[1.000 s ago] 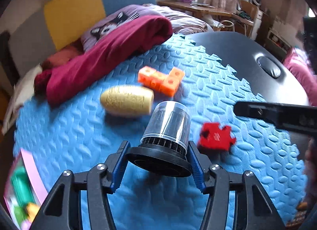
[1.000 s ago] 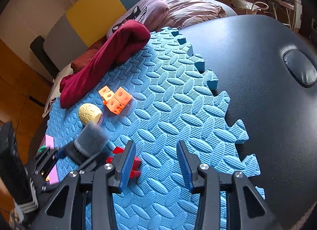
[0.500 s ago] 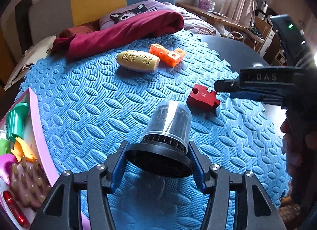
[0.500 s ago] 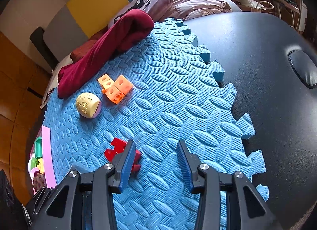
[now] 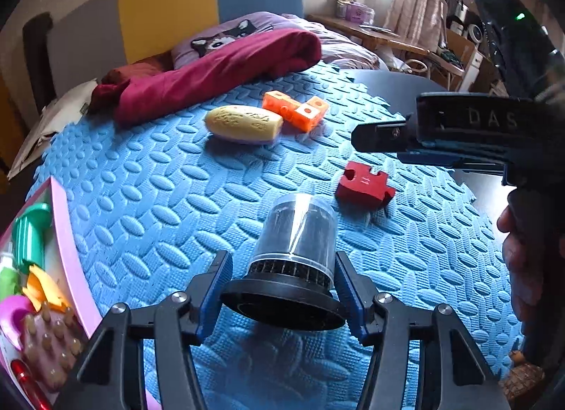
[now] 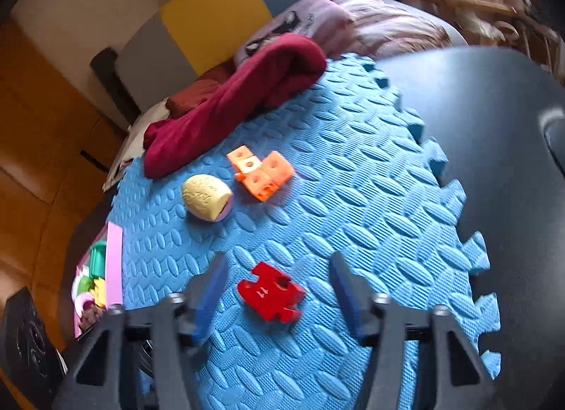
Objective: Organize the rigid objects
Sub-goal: 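Lift the cup with the left tool while the right tool closes on the red puzzle piece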
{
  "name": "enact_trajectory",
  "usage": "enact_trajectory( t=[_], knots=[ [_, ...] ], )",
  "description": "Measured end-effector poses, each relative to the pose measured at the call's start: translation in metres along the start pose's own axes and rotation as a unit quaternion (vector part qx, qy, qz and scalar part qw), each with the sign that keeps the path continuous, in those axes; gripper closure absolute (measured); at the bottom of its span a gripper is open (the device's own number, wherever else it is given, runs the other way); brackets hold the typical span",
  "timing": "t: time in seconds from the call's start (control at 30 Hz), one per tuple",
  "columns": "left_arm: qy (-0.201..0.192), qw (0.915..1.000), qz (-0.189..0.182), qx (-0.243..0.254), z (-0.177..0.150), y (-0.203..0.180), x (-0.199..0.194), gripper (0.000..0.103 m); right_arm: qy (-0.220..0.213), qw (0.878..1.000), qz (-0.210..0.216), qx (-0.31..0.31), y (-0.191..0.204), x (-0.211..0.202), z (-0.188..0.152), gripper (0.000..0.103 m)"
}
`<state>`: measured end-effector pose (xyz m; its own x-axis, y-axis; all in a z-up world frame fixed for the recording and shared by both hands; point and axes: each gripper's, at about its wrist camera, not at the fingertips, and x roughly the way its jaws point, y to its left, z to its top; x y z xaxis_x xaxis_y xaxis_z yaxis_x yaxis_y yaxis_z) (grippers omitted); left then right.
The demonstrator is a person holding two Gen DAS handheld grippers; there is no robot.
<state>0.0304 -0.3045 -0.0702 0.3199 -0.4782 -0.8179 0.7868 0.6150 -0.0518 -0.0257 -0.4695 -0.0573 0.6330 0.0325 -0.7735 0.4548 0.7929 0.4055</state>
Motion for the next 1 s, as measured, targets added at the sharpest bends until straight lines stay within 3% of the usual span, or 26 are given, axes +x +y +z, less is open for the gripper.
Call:
enact_trajectory(
  t=[0.27,0.33,0.4,0.43,0.47,0.7,0.77,0.9,1.0],
  knots=[
    [-0.014,0.9992,-0.003,-0.036,-0.011,0.012,-0.008,0.044,0.015,0.994,-0.052,-0.095,0.025,0.018,-0.009,0.038],
    [-0.013,0.9988,-0.002,-0.047,-0.012,0.014,-0.007,0.044,0.038,0.987,-0.088,-0.129,0.032,0.033,-0.015,0.039],
    [-0.013,0.9987,0.002,-0.05,-0.011,0.013,-0.006,0.044,0.022,0.979,-0.122,-0.164,0.039,0.034,-0.02,0.059],
    [-0.015,0.9986,0.005,-0.05,-0.012,0.012,-0.007,0.044,0.02,0.98,-0.118,-0.159,0.039,0.032,-0.02,0.068],
    [-0.016,0.9987,0.008,-0.048,-0.012,0.011,-0.007,0.044,0.019,0.98,-0.12,-0.156,0.037,0.032,-0.019,0.071],
    [-0.011,0.9983,0.027,-0.05,-0.011,0.01,-0.004,0.044,0.018,0.985,-0.1,-0.139,0.027,0.029,-0.018,0.067],
    [-0.01,0.9981,0.033,-0.05,-0.011,0.009,-0.003,0.044,0.009,0.989,-0.073,-0.128,0.023,0.027,-0.02,0.053],
    [-0.014,0.998,0.038,-0.049,-0.014,0.008,-0.002,0.044,0.012,0.98,-0.1,-0.174,0.038,0.035,-0.024,0.053],
    [-0.018,0.9979,0.04,-0.049,-0.014,0.008,-0.001,0.044,0.016,0.98,-0.1,-0.171,0.037,0.034,-0.023,0.053]
  ],
)
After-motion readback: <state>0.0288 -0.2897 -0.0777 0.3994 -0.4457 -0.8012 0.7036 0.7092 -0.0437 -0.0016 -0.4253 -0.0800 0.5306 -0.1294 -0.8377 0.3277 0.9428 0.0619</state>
